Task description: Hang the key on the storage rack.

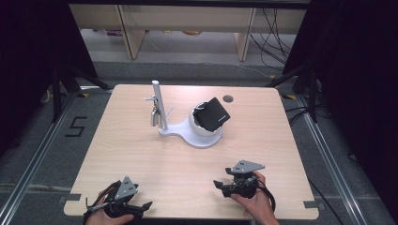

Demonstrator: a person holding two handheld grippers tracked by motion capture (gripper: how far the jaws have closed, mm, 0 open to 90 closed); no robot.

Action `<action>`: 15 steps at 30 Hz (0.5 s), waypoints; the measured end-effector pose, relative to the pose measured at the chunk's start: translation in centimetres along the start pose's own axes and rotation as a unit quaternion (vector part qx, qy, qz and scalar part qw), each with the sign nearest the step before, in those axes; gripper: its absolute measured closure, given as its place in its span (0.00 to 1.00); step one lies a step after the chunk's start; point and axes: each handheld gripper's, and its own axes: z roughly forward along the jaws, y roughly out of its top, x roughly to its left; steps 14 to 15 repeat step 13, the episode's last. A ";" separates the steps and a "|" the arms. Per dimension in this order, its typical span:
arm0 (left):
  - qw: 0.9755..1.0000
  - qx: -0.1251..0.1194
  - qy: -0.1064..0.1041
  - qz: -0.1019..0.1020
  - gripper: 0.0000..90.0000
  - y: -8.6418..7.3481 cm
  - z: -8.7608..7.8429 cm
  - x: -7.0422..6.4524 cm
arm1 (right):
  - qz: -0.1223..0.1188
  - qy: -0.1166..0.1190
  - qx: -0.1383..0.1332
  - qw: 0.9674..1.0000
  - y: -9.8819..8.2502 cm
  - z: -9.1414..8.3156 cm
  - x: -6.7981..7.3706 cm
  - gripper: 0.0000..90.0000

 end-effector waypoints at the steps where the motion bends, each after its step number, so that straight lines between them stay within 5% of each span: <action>1: 1.000 -0.001 0.003 0.014 0.23 0.0 -0.1 0.2 | 0.000 0.000 -0.002 1.000 0.0 0.1 0.0 0.36; 4: 1.000 0.001 -0.002 -0.002 0.23 -0.1 -0.1 0.1 | -0.004 0.005 0.000 1.000 0.0 0.1 0.1 0.36; 6: 1.000 0.003 -0.002 0.012 0.23 0.0 -0.1 0.3 | -0.002 0.001 0.001 1.000 0.1 0.0 0.1 0.36; 15: 1.000 0.009 0.000 0.004 0.22 -0.2 0.0 0.2 | 0.003 -0.003 0.005 1.000 0.0 0.1 0.3 0.35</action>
